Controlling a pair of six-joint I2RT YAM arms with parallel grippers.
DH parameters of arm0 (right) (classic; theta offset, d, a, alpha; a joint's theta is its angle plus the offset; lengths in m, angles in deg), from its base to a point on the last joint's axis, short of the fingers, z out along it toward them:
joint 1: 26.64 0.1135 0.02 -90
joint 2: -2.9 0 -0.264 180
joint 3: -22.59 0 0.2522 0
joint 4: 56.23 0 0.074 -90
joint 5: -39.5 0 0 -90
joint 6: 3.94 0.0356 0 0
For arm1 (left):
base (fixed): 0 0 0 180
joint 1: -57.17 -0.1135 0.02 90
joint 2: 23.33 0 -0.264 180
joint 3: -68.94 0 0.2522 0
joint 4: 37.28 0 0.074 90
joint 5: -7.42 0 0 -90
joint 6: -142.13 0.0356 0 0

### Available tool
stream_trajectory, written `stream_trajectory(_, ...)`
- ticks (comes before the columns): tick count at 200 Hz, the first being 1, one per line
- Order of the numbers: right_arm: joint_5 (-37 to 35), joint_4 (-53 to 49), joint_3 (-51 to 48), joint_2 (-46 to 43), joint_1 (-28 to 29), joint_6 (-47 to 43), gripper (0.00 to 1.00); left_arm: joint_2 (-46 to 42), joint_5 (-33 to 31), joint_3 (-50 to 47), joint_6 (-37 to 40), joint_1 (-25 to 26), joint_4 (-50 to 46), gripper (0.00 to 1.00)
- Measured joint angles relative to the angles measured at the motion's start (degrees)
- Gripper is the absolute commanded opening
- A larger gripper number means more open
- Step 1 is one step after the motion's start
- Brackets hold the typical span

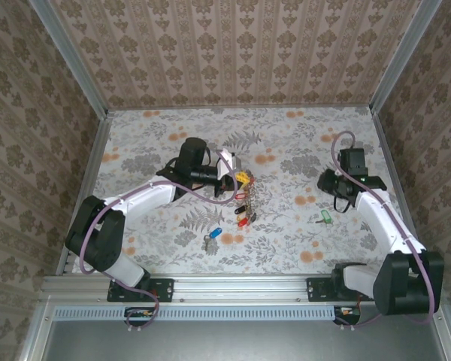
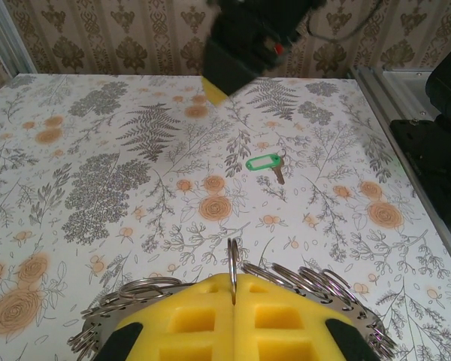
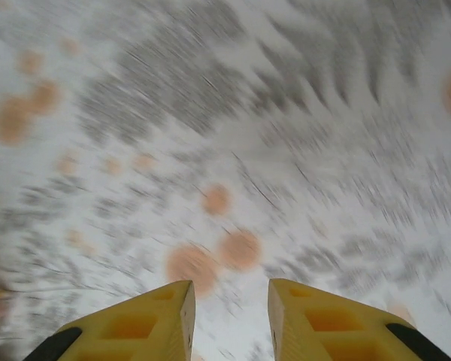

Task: Put the keys on the keyring

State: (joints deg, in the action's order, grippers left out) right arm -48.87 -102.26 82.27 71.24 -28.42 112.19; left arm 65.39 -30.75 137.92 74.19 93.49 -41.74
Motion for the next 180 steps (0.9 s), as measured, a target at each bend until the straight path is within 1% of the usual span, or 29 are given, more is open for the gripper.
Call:
stream_trajectory(33, -2.32, -4.44, -3.87, 1.66, 0.07, 6.21, 0.34, -0.63, -0.35, -1.03, -0.04, -0.09, 0.15, 0.00)
stream_trajectory(68, -6.16, -4.87, -7.37, 1.86, 0.07, 10.19, 0.34, -1.60, -0.46, -1.68, -0.11, -0.61, 0.28, 0.00)
stream_trajectory(100, -7.26, -4.66, -8.74, 2.91, 0.04, 10.58, 0.33, -2.45, -0.46, -2.25, -0.31, -1.27, 0.55, 0.00)
stream_trajectory(138, -7.17, -3.72, -8.74, 8.31, -0.02, 10.12, 0.30, -3.50, -0.44, -2.62, -0.46, -1.51, 0.55, 0.00)
stream_trajectory(162, -6.80, -3.54, -8.63, 9.18, -0.09, 9.84, 0.27, -3.76, -0.44, -2.67, -0.46, -1.55, 0.57, 0.00)
stream_trajectory(180, -6.78, -3.52, -8.59, 9.18, -0.11, 9.73, 0.22, -3.76, -0.44, -2.69, -0.44, -1.55, 0.55, 0.00)
